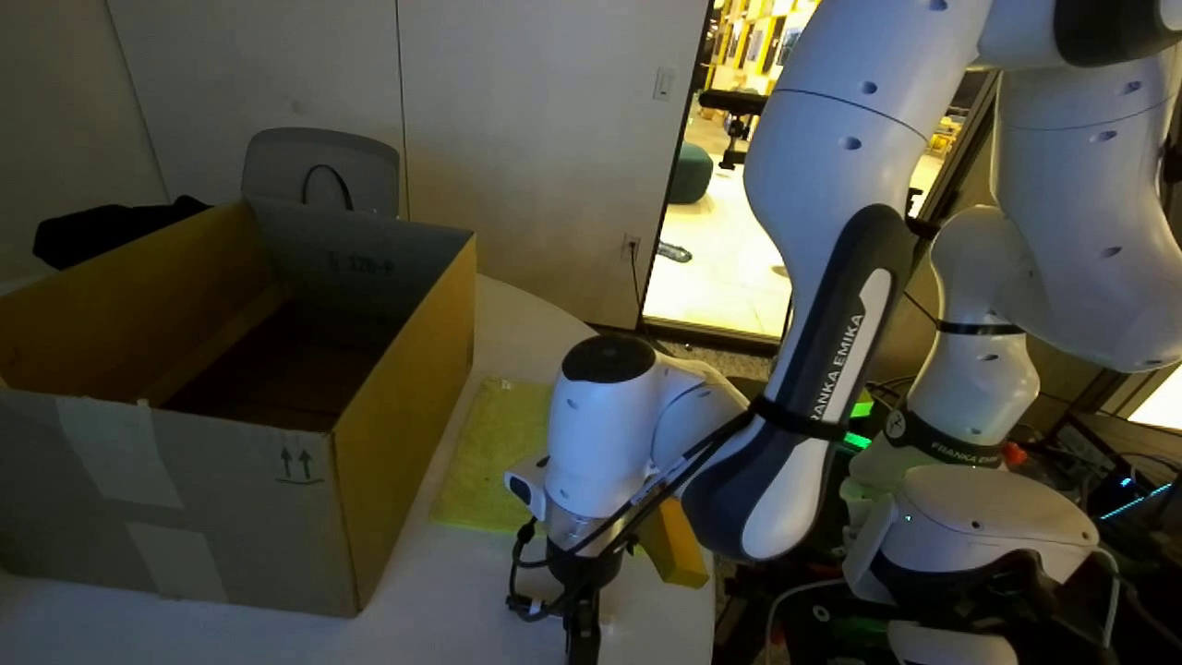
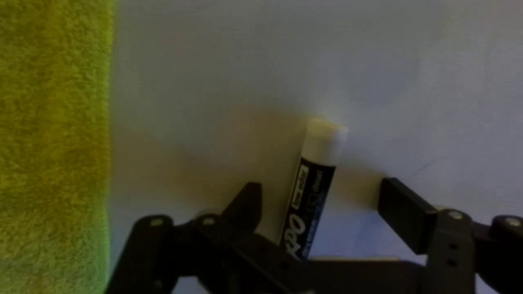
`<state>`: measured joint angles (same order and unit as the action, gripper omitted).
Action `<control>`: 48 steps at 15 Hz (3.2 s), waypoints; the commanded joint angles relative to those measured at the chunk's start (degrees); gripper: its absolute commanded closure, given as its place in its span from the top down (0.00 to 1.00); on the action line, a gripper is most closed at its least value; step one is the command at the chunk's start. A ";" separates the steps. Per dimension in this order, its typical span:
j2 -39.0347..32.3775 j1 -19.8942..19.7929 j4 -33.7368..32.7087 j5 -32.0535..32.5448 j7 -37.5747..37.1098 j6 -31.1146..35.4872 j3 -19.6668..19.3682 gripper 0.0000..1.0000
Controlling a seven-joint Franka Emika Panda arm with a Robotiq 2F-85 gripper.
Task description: Put the black marker in the yellow fabric, wrap it and put it in the box
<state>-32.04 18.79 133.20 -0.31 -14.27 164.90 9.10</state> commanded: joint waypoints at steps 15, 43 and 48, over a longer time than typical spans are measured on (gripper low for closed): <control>10.18 -0.18 4.38 -0.14 1.71 -4.78 0.62 0.13; 7.07 -0.31 4.69 38.16 -42.92 -19.63 -17.28 0.20; 6.61 -0.60 5.05 38.05 -43.56 -19.28 -17.17 0.66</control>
<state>-25.48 18.69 138.94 37.72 -56.51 146.55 -8.87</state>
